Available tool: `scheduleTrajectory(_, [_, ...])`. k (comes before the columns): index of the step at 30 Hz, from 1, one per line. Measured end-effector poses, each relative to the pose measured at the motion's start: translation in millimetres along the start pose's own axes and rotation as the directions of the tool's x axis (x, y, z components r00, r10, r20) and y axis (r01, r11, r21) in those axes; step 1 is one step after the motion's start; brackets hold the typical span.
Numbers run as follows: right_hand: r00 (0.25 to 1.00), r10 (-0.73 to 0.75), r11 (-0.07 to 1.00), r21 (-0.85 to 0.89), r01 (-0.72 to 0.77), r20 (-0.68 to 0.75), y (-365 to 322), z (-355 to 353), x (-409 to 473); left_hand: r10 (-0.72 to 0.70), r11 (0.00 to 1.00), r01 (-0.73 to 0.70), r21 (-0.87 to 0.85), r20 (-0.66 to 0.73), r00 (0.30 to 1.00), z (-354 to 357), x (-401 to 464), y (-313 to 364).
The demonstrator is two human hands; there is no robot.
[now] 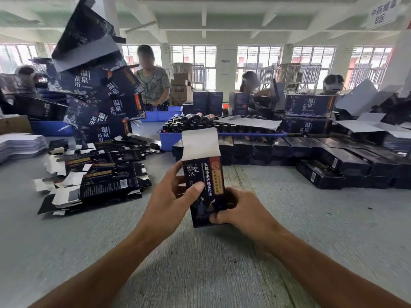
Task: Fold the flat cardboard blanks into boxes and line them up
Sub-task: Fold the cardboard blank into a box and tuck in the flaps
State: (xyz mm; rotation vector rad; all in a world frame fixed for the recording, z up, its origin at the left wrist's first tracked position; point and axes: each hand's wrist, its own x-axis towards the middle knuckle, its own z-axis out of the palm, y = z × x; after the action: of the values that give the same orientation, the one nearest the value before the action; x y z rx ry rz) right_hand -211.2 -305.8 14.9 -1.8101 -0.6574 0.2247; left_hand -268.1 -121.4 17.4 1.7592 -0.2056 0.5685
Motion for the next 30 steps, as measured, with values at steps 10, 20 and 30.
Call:
scheduleTrajectory(10, [0.958,-0.168,0.960,0.181,0.213,-0.231,-5,-9,1,-0.055,0.998,0.057,-0.036,0.043,0.998,-2,2,-8])
scheduleTrajectory(20, [0.937,-0.313,0.949,-0.024,0.313,-0.156,-10,-5,-6,0.121,0.992,-0.122,0.014,0.033,0.992,-5,1,-2])
scheduleTrajectory(30, [0.936,-0.320,0.947,-0.039,0.318,-0.143,-11,-9,-5,0.118,0.993,-0.118,0.013,-0.016,0.993,-5,3,-1])
